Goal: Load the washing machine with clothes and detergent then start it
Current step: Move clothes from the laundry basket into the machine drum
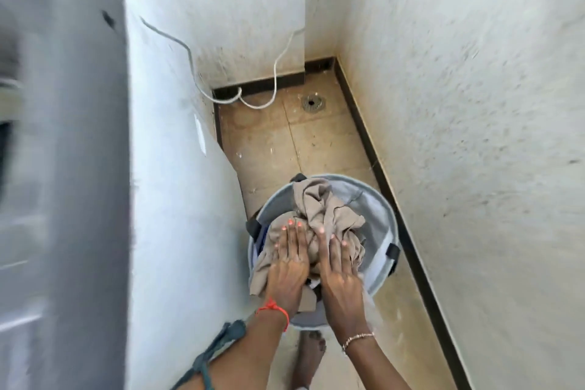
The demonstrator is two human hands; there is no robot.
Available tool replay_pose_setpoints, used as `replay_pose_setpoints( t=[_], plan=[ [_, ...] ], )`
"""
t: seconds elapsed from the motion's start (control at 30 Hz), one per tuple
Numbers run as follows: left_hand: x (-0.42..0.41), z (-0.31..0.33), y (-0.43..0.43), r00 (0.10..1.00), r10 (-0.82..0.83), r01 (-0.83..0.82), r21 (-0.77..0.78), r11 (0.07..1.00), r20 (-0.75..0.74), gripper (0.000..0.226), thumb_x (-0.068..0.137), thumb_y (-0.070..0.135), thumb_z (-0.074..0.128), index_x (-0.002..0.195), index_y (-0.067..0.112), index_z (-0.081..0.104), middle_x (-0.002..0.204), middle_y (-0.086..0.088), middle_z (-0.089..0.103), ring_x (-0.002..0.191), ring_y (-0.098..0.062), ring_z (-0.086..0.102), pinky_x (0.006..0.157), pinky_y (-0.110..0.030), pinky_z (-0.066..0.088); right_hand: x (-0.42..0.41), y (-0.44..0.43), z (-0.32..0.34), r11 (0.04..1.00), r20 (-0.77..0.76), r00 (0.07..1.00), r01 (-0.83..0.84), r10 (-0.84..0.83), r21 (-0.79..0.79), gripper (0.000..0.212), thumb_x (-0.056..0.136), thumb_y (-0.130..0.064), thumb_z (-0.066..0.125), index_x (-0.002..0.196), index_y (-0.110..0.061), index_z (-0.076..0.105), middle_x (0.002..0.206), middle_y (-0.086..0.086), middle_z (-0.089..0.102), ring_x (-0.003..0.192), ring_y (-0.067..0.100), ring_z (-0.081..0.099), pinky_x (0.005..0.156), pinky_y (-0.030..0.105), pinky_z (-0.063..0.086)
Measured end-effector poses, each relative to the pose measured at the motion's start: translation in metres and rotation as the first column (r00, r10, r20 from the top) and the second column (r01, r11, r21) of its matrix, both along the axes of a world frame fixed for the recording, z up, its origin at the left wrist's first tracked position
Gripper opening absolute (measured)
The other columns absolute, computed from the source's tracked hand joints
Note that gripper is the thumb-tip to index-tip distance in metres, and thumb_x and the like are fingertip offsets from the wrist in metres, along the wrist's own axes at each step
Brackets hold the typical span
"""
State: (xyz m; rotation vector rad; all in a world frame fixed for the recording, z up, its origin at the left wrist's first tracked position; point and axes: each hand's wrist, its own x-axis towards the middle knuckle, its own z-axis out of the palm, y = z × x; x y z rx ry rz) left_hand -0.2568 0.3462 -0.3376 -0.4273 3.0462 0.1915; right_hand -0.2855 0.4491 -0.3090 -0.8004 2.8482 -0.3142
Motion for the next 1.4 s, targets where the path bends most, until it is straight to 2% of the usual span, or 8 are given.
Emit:
replay_pose_setpoints(
  t=[0.23, 0.4, 0.57, 0.73, 0.8, 0.97, 1.13, 1.4],
  plan=[
    [0.031, 0.193, -0.008, 0.970, 0.085, -0.054, 0.139, 0.989, -0.229, 0.083, 0.073, 0.006, 0.034, 0.148, -0.002, -0.002, 0.133, -0.017, 0.056, 0.117, -0.027, 0.059, 0.086, -0.037, 0.056, 0.021, -0.015, 0.154, 0.974, -0.193, 0.981, -0.056, 0.013, -0.220, 0.085, 0.068, -0.001, 0.030, 0.148, -0.016, 0.005, 0.123, 0.015, 0.063, 0.132, 0.029, 0.039, 0.063, 0.037, 0.060],
    [0.060, 0.307, -0.024, 0.911, 0.024, 0.026, 0.114, 0.993, -0.411, 0.054, 0.079, -0.004, 0.029, 0.123, 0.002, 0.059, 0.121, -0.011, 0.066, 0.107, -0.018, 0.066, 0.077, -0.028, 0.058, 0.042, -0.022, 0.243, 0.935, -0.344, 0.939, -0.136, 0.017, -0.327, 0.104, 0.054, 0.002, 0.054, 0.147, -0.024, 0.014, 0.122, 0.003, 0.063, 0.143, 0.000, 0.009, 0.058, 0.022, 0.055],
    [0.078, 0.381, -0.051, 0.842, -0.009, 0.045, 0.053, 0.998, -0.539, 0.061, 0.068, 0.000, 0.031, 0.121, 0.002, 0.062, 0.121, -0.009, 0.066, 0.112, -0.018, 0.063, 0.084, -0.025, 0.055, 0.059, -0.049, 0.352, 0.865, -0.526, 0.847, -0.202, -0.082, -0.460, 0.077, 0.059, -0.010, 0.034, 0.136, -0.024, 0.032, 0.119, -0.004, 0.060, 0.099, 0.027, 0.066, 0.060, 0.022, 0.046],
    [0.086, 0.452, -0.087, 0.701, -0.018, 0.050, 0.024, 0.998, -0.713, 0.053, 0.076, 0.002, 0.033, 0.121, -0.001, 0.060, 0.118, -0.013, 0.067, 0.112, -0.023, 0.063, 0.090, -0.029, 0.053, 0.069, -0.085, 0.424, 0.739, -0.476, 0.842, -0.149, -0.254, -0.657, 0.079, 0.052, 0.011, 0.049, 0.126, -0.016, 0.052, 0.126, -0.016, 0.053, 0.091, 0.038, 0.068, 0.083, 0.006, 0.039],
    [0.095, 0.484, -0.108, 0.635, -0.025, 0.069, 0.025, 0.997, -0.772, 0.049, 0.077, 0.001, 0.035, 0.119, -0.004, 0.061, 0.117, -0.017, 0.066, 0.111, -0.027, 0.063, 0.089, -0.033, 0.054, 0.074, -0.103, 0.453, 0.696, -0.471, 0.851, -0.194, -0.231, -0.691, 0.074, 0.058, 0.012, 0.049, 0.125, -0.018, 0.057, 0.118, 0.002, 0.065, 0.096, 0.031, 0.066, 0.088, -0.001, 0.034],
    [0.133, 0.557, -0.178, 0.499, -0.029, 0.009, -0.028, 1.000, -0.866, 0.049, 0.070, -0.017, 0.054, 0.118, -0.008, 0.061, 0.122, -0.024, 0.061, 0.113, -0.035, 0.060, 0.087, -0.042, 0.053, 0.097, -0.181, 0.518, 0.465, -0.615, 0.748, -0.466, -0.248, -0.753, 0.068, 0.057, 0.018, 0.042, 0.123, 0.000, 0.047, 0.113, 0.015, 0.062, 0.099, 0.040, 0.065, 0.086, 0.034, 0.049],
    [0.185, 0.534, -0.254, 0.599, 0.021, -0.224, -0.142, 0.964, -0.801, 0.056, 0.068, -0.019, 0.062, 0.123, -0.009, 0.056, 0.131, -0.025, 0.054, 0.120, -0.038, 0.053, 0.100, -0.035, 0.042, 0.120, -0.270, 0.494, 0.393, -0.669, 0.740, -0.596, -0.069, -0.700, 0.068, 0.057, 0.017, 0.038, 0.121, 0.003, 0.056, 0.120, 0.001, 0.052, 0.114, 0.040, 0.056, 0.099, 0.030, 0.040],
    [0.227, 0.390, -0.324, 0.869, 0.240, -0.335, -0.157, 0.929, -0.433, 0.052, 0.073, -0.005, 0.048, 0.124, -0.001, 0.057, 0.135, -0.019, 0.053, 0.123, -0.035, 0.052, 0.077, -0.042, 0.059, 0.145, -0.362, 0.341, 0.530, -0.395, 0.848, -0.529, 0.353, -0.663, 0.077, 0.055, 0.016, 0.042, 0.129, -0.004, 0.052, 0.126, 0.012, 0.060, 0.124, 0.033, 0.047, 0.095, 0.030, 0.043]
  ],
)
